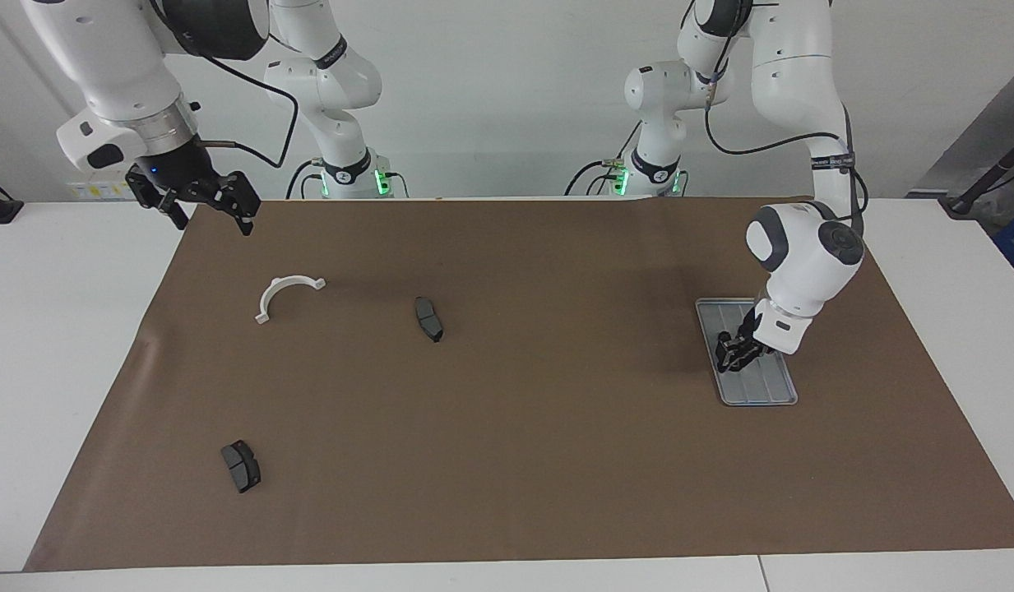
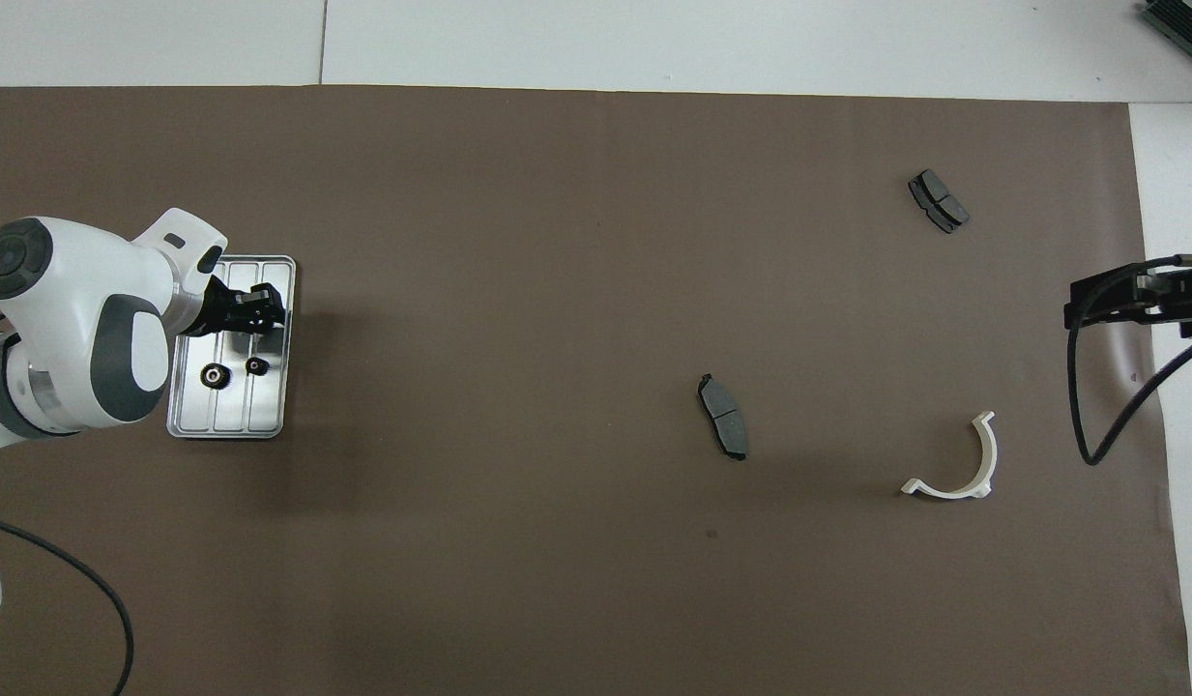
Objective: Place bearing gear from tray to pile
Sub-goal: 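Reach the left gripper to the metal tray and grasp a black gear, then carry the black gear with the left gripper to mid-table and release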
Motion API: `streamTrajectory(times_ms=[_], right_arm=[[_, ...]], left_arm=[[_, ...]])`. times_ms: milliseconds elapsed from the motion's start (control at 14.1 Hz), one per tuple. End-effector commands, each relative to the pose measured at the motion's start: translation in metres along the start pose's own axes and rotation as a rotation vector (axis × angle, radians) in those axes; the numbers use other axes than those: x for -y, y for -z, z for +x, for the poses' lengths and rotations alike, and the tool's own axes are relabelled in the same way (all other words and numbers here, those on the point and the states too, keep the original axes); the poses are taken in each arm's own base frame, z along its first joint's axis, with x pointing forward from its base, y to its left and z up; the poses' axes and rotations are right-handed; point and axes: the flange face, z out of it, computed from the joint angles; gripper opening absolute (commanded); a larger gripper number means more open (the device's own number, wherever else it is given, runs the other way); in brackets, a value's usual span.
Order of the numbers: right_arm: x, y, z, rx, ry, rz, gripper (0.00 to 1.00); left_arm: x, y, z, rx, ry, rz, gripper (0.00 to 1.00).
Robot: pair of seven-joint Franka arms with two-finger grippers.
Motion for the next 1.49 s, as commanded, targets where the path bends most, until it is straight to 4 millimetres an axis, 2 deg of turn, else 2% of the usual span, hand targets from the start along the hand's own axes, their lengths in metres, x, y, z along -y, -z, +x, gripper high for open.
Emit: streamTrajectory(times_ms=[0,71,212,425,708,849,1062,1416], right_arm=[[-0.001,0.001,-0.006,0.002,0.009,0.02,1.0],[-0.001,0.001,-0.006,0.002,0.008,0.02,1.0],[-0.001,0.001,-0.006,0.002,0.008,0.02,1.0],[-0.001,0.001,-0.006,0.002,0.008,0.02,1.0],[-0.001,0.002,-0.006,0.0,0.008,0.02,1.0],[-0.001,0.001,-0.006,0.003,0.008,0.02,1.0],[-0.001,0.002,-0.006,0.0,0.008,0.02,1.0],[-0.003,0.002,-0.006,-0.001,0.002,0.02,1.0]], left_arm=[[0.0,-0.007,-0.003,0.028,-0.013,0.011,0.29],[0.0,-0.007,-0.003,0.028,-0.013,0.011,0.24],[0.0,-0.006,-0.003,0.028,-0.013,0.011,0.21],[-0.007,0.013,0.013,0.04,-0.017,0.007,0.14],[-0.038,0.042,0.029,0.05,-0.049,0.0,0.14],[-0.068,0.05,0.025,0.053,-0.017,0.001,0.14],[-0.121,0.056,0.005,0.067,0.069,0.031,0.14],[-0.221,0.055,-0.049,0.07,0.259,0.108,0.14]])
